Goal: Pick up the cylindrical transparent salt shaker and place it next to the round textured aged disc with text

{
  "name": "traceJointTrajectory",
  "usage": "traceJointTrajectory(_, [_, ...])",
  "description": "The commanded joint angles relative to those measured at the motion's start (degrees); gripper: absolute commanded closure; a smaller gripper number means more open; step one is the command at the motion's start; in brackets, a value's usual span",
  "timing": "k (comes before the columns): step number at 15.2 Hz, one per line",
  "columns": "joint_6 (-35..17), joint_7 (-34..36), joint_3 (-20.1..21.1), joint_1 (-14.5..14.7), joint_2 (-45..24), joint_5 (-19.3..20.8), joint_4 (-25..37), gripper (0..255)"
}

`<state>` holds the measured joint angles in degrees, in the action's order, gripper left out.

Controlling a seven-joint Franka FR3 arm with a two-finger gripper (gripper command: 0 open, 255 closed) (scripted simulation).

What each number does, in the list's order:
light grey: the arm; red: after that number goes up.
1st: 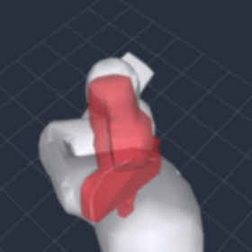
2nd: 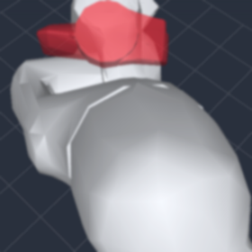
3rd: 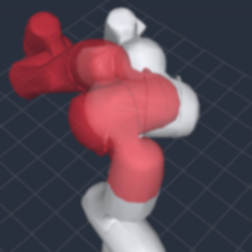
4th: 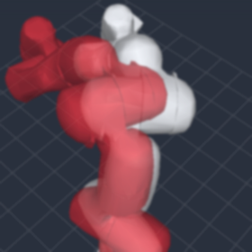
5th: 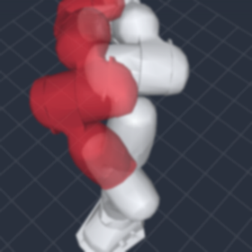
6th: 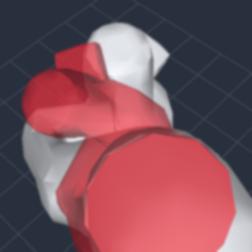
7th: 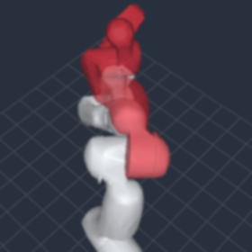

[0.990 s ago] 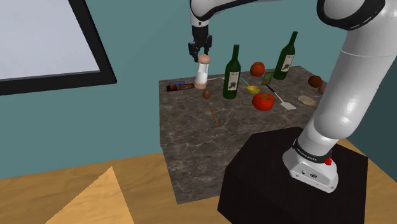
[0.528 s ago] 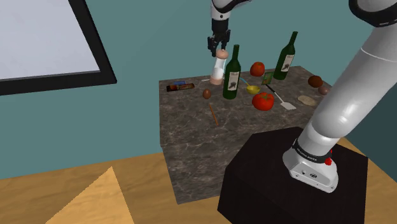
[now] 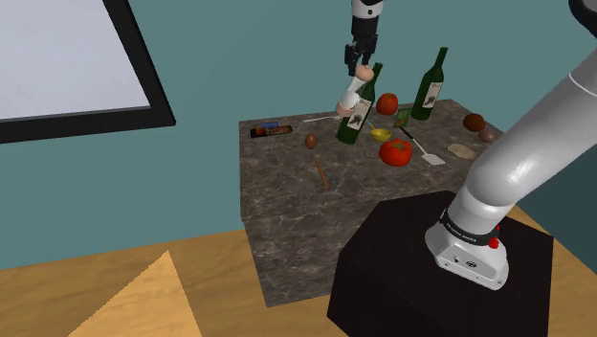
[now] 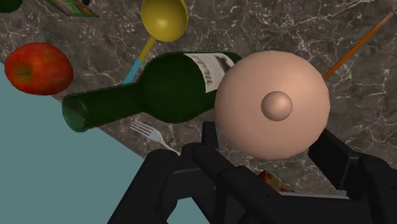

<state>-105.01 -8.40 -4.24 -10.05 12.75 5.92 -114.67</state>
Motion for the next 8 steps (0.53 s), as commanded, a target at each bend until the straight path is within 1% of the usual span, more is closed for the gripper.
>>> traceJointTrajectory(1, [0.51, -2.45, -1.44, -1.01, 2.31, 0.39, -1.58, 255])
traceJointTrajectory(8, [3.47, -10.8, -6.78, -4.42, 8.28, 2.28, -3.68, 255])
